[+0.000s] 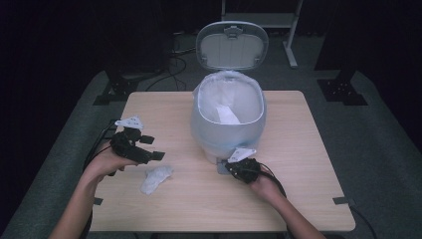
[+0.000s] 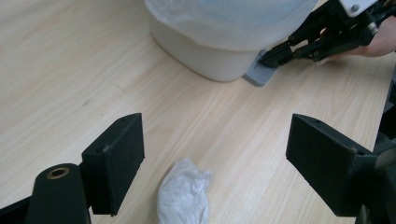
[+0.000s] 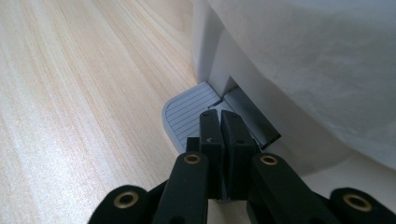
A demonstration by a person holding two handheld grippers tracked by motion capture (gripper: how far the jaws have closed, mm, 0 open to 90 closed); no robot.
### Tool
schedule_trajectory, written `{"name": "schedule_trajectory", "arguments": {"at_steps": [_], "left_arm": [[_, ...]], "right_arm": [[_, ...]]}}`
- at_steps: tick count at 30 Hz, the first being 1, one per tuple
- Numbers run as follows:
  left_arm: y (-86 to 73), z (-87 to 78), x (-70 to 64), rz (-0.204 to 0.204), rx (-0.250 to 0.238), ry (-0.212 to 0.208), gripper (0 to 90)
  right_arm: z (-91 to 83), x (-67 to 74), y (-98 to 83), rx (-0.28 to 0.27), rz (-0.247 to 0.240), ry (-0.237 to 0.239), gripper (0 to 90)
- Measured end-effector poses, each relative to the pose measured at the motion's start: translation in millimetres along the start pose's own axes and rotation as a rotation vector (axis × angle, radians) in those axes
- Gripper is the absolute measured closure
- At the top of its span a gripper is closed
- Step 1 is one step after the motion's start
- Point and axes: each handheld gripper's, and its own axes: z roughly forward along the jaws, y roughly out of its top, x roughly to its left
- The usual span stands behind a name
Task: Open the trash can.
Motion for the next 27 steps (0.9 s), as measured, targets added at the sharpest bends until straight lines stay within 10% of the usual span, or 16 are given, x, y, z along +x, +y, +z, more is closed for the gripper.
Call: {"name": "schedule_trajectory", "arguments": {"at_steps": [27], "left_arm": [[-46.3,22.1,7.7,-0.027,0.010,0.012,18.7]], "right_arm": [[-0.2,0.3,-0.1,0.000,-0.004,-0.003,87.3]]}}
